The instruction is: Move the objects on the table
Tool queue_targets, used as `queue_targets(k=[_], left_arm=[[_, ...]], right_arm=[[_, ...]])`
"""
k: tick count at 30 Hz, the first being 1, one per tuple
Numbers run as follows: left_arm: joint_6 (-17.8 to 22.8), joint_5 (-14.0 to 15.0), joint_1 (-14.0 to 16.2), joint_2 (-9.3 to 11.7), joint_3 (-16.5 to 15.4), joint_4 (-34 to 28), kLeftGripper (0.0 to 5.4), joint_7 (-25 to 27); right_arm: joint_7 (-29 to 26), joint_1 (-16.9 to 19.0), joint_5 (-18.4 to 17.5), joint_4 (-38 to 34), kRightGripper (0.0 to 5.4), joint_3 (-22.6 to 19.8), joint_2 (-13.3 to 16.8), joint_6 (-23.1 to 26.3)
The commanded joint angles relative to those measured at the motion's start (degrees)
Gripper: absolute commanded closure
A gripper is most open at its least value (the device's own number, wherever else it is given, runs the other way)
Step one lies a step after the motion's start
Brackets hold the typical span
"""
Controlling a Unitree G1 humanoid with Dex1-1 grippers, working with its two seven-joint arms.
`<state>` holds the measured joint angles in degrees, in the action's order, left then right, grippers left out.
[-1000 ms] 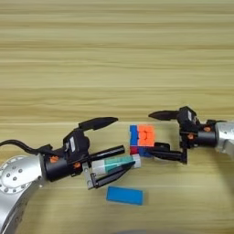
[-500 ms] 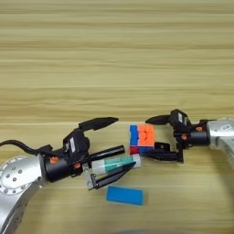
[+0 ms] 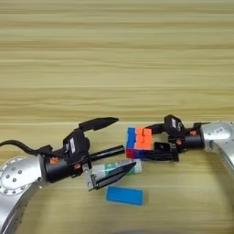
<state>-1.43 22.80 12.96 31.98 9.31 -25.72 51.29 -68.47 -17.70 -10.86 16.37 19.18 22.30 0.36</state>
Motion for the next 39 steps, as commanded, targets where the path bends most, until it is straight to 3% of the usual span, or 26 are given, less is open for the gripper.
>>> queue_targets(k=[1, 15, 26, 34, 39], left_arm=[[0.45, -0.52, 0.09, 0.19, -0.13, -0.50, 0.00, -0.34], [0.30, -0.62, 0.23, 0.15, -0.01, -0.36, 0.00, -0.43], [0.21, -0.72, 0.32, 0.13, 0.20, -0.25, 0.00, -0.52], [0.20, -0.88, -0.06, 0.16, 0.30, 0.03, 0.00, -0.48], [0.24, -0.77, -0.43, 0.25, 0.10, 0.33, 0.00, -0.40]], right_arm=[[0.70, -0.80, 0.53, 0.64, 2.07, -0.84, -0.11, -0.97], [4.68, -1.25, -1.11, -1.21, 2.07, -5.45, -1.08, -1.65], [5.17, -0.26, -3.63, -1.95, 2.07, -12.54, 2.83, -1.15], [4.79, 3.57, -5.06, 0.66, 2.07, -18.43, 7.90, -2.22], [5.02, 6.93, -3.97, 5.45, 2.07, -19.61, 8.31, -4.75]])
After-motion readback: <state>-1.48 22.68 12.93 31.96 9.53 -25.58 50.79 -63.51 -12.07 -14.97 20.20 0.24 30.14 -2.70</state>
